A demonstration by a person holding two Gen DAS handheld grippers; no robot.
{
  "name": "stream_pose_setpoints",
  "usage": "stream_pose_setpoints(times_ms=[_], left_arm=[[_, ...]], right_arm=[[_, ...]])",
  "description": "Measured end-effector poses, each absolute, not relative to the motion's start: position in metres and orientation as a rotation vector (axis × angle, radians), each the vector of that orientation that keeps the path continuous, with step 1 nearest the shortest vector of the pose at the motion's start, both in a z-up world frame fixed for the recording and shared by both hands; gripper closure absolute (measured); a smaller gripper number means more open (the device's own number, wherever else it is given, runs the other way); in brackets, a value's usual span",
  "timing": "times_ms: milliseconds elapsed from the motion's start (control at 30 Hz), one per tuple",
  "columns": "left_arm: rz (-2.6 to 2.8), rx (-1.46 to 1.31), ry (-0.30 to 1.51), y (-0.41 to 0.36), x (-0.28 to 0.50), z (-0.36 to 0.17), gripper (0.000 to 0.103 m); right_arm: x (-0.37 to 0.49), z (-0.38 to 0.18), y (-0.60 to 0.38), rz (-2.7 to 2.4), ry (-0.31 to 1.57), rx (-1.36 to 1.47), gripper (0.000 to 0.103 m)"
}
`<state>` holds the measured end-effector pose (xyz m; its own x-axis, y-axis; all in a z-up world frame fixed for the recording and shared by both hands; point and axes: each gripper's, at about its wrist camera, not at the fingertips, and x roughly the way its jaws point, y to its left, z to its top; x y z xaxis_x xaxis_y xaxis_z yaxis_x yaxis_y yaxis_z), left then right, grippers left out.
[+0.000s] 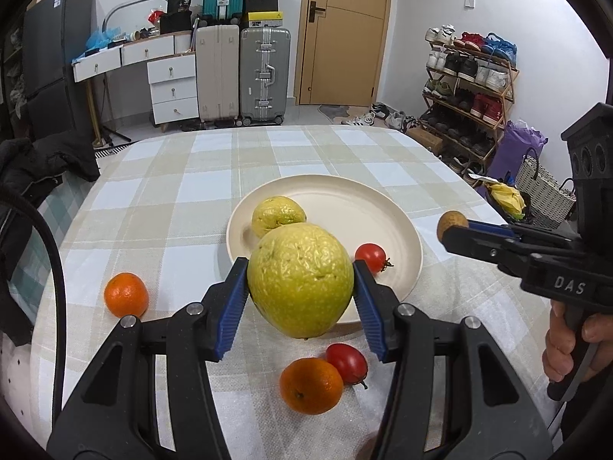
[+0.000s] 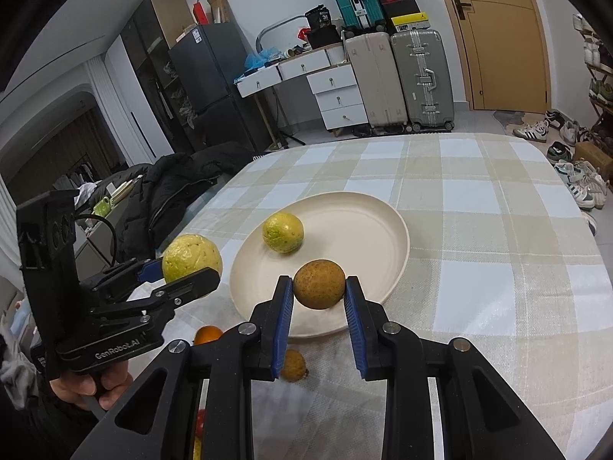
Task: Organize fruits
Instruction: 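Carry the yellow fruit in the left tool and the brown fruit in the right tool over the plate, then open the left tool onto the plate while the right tool releases the brown fruit there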
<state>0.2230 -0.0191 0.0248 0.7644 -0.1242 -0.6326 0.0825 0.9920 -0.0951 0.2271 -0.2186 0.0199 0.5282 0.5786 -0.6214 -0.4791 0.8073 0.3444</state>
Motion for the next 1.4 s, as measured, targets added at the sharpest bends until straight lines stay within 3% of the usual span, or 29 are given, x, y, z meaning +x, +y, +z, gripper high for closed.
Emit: stream_pose_setpoints(times_ms=[1400], left_arm=[[-0.087,0.032,0.857,-0.054,0.29,-0.028,0.052]], right_arm=[[0.268,-0.02,-0.207,0.586,0.907,0.157,0.074]])
